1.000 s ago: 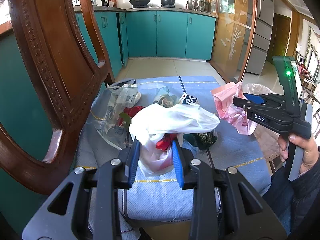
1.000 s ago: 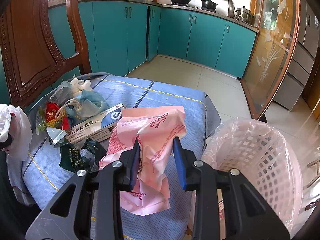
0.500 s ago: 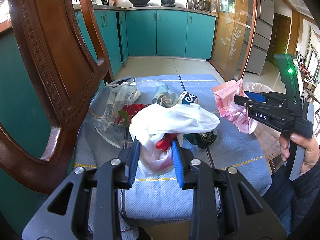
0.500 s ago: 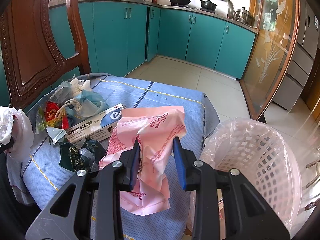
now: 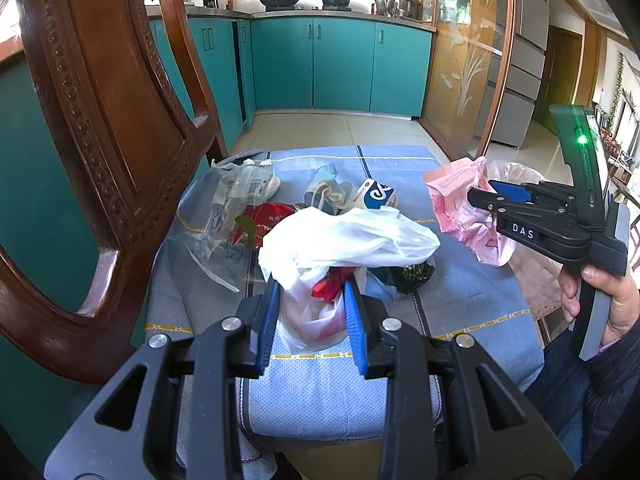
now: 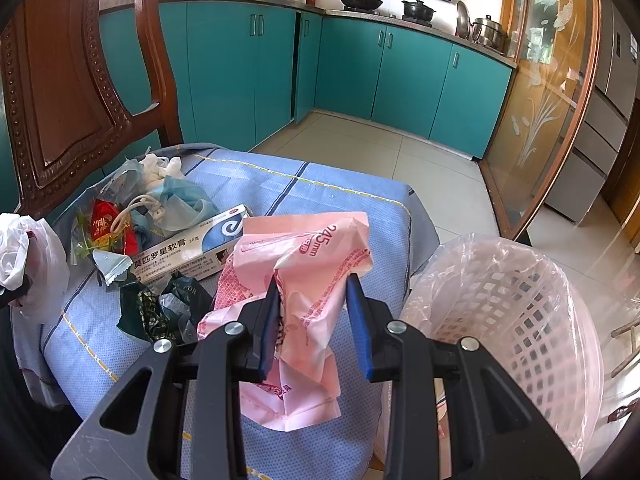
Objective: Collect trash
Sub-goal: 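Hold the pink wrapper in the right tool while the left tool holds the white bag, then carry wrapper and white bag over the basket and open both tools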
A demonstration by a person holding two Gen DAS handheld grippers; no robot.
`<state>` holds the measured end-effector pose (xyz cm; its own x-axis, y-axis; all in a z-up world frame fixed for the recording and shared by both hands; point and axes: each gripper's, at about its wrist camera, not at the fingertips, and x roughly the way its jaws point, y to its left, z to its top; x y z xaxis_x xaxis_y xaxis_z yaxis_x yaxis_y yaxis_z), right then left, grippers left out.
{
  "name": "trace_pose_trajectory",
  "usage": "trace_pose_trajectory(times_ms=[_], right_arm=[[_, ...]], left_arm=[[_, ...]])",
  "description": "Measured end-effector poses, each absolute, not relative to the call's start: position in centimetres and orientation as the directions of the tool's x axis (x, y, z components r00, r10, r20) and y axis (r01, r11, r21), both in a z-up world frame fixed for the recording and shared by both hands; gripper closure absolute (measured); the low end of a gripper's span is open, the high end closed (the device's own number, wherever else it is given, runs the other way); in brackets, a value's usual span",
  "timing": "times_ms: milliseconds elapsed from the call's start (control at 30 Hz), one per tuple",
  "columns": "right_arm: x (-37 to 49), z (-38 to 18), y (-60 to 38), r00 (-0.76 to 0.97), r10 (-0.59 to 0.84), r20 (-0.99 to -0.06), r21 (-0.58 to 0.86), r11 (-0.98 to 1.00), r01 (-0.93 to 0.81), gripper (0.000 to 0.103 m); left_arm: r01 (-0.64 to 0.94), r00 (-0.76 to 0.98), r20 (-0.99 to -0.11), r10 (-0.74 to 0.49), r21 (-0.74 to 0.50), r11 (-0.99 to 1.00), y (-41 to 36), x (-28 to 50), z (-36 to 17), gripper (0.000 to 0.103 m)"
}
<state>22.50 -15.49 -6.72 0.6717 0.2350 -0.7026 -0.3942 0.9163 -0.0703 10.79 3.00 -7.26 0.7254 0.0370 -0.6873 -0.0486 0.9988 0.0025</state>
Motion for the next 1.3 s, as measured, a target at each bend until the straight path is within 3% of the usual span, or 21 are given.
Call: trace_pose_trajectory(times_ms=[1000,1300], right_arm=[[22.2,-6.5,-16.1,0.681,0.231,-0.695,-0.074,0.919,-0.388,0.071],[21.5,-3.1,-21.0,0.779,0.226,-0.584,-0.017,0.957,-0.29,0.071]], left_arm=[[-0.053,0.722,-0.691,0.038,-0.001,0.999,3.0,10.8,-7.5,0.071],[0.003,0.779,-0.626,-0.039,-0.058,0.998,1.8,11.8,-4.2,0.071]])
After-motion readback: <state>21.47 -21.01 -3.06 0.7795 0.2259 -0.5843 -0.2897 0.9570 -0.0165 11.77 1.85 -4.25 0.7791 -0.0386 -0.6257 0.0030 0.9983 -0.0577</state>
